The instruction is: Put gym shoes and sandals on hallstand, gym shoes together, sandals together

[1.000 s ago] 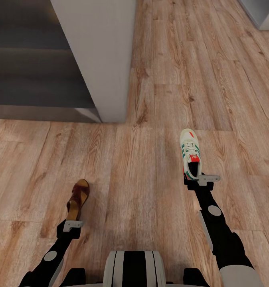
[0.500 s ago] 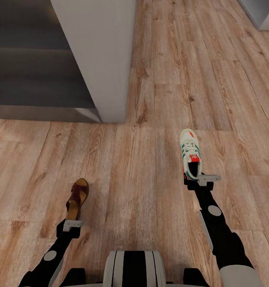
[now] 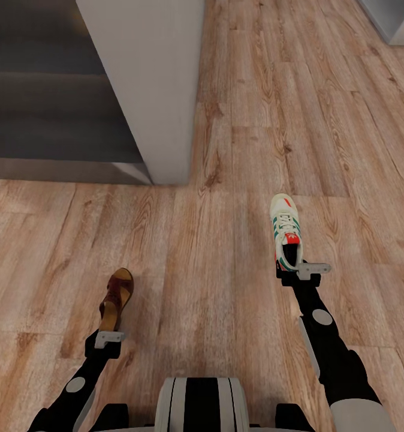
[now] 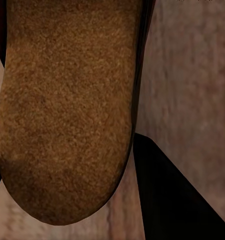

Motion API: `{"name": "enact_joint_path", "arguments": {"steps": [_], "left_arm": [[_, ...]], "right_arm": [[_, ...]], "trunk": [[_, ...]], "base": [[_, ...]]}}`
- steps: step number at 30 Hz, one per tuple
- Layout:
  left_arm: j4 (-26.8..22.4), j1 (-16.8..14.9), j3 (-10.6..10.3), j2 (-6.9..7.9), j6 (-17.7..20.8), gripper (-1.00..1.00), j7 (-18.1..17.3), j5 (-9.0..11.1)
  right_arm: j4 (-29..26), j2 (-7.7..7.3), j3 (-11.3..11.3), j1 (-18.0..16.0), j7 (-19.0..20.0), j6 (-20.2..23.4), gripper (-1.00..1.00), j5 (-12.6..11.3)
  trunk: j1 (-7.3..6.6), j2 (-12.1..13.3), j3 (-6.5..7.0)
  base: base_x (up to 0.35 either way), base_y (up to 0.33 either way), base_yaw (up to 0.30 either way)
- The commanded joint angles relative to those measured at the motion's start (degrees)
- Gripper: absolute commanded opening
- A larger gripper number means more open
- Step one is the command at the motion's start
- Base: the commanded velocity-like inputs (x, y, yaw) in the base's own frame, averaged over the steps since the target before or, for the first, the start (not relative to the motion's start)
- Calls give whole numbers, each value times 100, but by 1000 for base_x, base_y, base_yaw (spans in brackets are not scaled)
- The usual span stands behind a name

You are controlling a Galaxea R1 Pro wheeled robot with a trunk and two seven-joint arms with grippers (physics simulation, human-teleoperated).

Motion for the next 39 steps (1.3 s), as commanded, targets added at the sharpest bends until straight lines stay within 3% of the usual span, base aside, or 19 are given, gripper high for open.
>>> {"name": "enact_joint_path", "arguments": {"steps": [1, 9, 17, 24, 28, 39], "left_arm": [[0, -3, 47, -6, -23, -100, -38, -76], [-13, 4, 50, -7, -24, -100, -38, -76], [-16, -4, 50, -9, -18, -100, -46, -75], [-239, -237, -20, -17, 39, -100, -48, -103], [-244, -367, -17, -16, 37, -100, -47, -103], [-329, -365, -4, -13, 37, -100, -61, -108]], "right_arm": [[1, -1, 2, -1, -20, -1, -100, 58], [1, -1, 2, -1, -20, -1, -100, 58], [16, -1, 2, 1, -20, -7, -100, 64], [-215, 175, 2, -227, -90, -2, -100, 10], [-346, 183, 2, -248, -90, -9, -100, 8], [-598, 149, -7, -248, -79, -6, -100, 14]], "trunk": [[-1, -1, -2], [-1, -1, -2], [-21, 10, 175], [-22, 10, 174], [-22, 10, 174], [-22, 10, 185]], "base": [[0, 0, 0], [0, 0, 0], [0, 0, 0], [0, 0, 0], [0, 0, 0], [0, 0, -3]]}}
